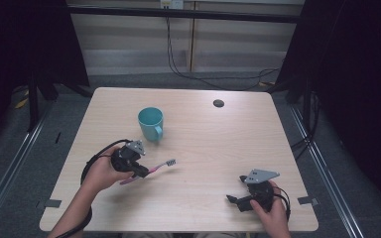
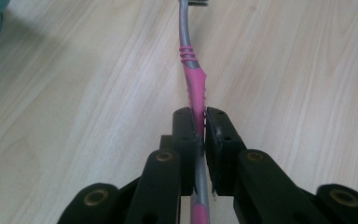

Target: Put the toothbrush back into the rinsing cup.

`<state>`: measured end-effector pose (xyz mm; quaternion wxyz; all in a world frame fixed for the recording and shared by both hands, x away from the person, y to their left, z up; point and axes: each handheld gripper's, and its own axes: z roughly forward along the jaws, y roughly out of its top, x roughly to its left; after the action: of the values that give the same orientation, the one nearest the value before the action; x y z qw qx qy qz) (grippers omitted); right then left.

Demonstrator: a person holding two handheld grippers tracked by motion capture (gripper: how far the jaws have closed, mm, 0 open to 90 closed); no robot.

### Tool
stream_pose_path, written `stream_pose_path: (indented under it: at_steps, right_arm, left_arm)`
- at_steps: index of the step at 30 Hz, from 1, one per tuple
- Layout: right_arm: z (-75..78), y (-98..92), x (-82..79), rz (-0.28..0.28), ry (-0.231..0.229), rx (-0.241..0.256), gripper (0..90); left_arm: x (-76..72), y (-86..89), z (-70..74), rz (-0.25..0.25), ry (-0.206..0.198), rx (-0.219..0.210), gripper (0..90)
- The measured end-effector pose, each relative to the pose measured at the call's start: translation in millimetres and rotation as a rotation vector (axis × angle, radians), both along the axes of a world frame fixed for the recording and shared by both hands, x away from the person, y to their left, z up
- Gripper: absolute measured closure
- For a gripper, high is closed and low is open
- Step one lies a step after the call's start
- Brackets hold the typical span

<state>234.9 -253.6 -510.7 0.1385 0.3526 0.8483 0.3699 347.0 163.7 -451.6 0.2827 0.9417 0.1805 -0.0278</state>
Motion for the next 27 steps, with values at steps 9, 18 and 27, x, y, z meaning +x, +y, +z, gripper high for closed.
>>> stream_pose_path:
  at_steps: [9,18,27]
  right_arm:
    - [2.4,8.8,2.6,-0.043,0.019,-0.006,14.3]
    - [20.8,38.7,23.7,-0.029,0.112,0.369,27.8]
    - [21.7,61.1,35.8,-0.02,0.166,0.518,35.8]
  left_arm:
    - [-1.9,1.2,5.2,0.068,-0.014,-0.124,83.2]
    - [-3.6,1.7,11.5,0.113,-0.031,-0.227,83.3]
    - [-4.7,-6.7,14.9,0.127,-0.036,-0.32,83.2]
